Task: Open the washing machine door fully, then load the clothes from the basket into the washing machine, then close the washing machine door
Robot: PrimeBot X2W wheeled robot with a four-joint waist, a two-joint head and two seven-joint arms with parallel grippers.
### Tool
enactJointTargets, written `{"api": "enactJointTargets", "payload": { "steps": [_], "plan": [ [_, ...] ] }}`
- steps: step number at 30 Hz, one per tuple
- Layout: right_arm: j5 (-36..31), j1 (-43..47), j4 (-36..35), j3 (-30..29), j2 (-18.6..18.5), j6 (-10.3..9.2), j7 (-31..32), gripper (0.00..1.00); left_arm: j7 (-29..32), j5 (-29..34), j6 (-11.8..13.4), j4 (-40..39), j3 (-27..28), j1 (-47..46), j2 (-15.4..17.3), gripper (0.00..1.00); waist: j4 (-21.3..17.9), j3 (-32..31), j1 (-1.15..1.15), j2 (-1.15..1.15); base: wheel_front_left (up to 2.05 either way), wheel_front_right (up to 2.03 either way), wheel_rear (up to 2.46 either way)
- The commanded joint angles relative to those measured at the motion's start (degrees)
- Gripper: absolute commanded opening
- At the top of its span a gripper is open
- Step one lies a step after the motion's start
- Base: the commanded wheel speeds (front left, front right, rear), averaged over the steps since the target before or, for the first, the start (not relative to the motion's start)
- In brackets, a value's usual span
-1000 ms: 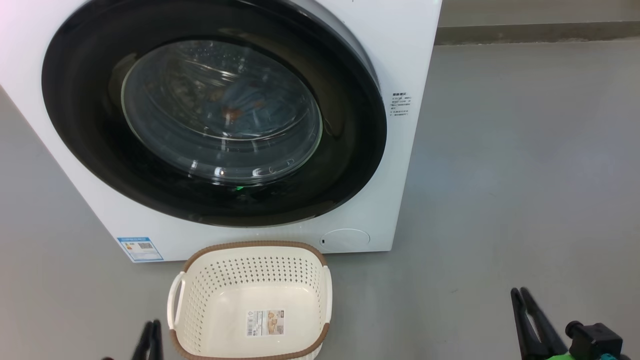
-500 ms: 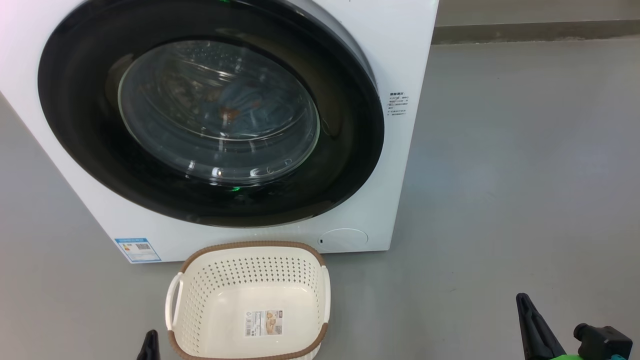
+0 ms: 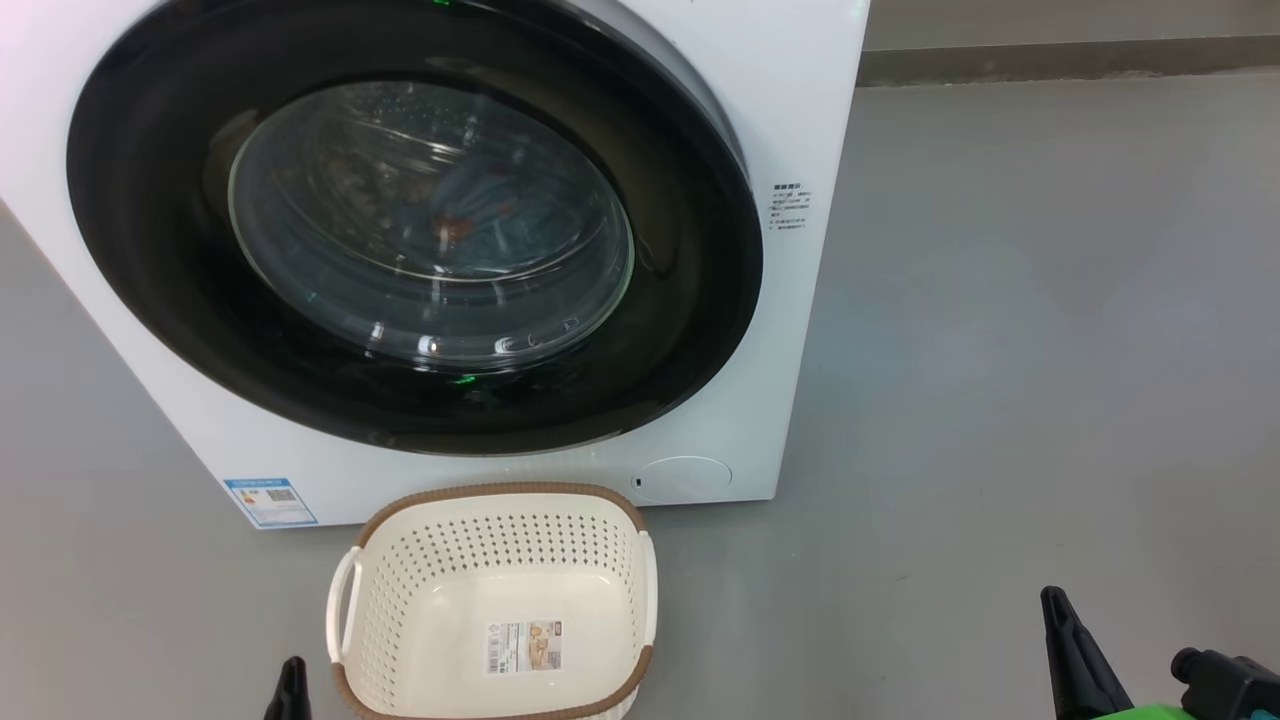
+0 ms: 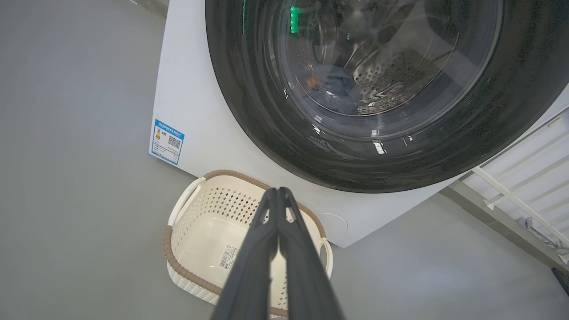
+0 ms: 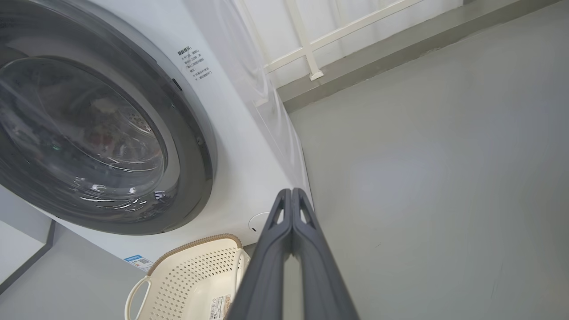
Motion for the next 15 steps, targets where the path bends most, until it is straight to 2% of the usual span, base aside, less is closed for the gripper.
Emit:
{"api": "enactJointTargets", "payload": {
  "steps": [1, 15],
  "plan": [
    [1.77, -2.18, -1.19, 0.37, -0.39, -0.08, 0.22, 0.0, 0.29, -1.4, -0.04, -1.85, 0.89, -2.45, 0.89, 0.0, -0.03, 0.01, -0.01, 0.0, 0.0, 0.0, 0.0],
    [11.22, -3.27, -0.98, 0.52, -0.51, -0.12, 2.59, 0.0, 2.6, -9.42, -0.06, -2.74, 1.63, -3.26, 1.08, 0.0, -0.44, 0.09, -0.01, 0.0, 0.0, 0.0, 0.0]
  ]
}}
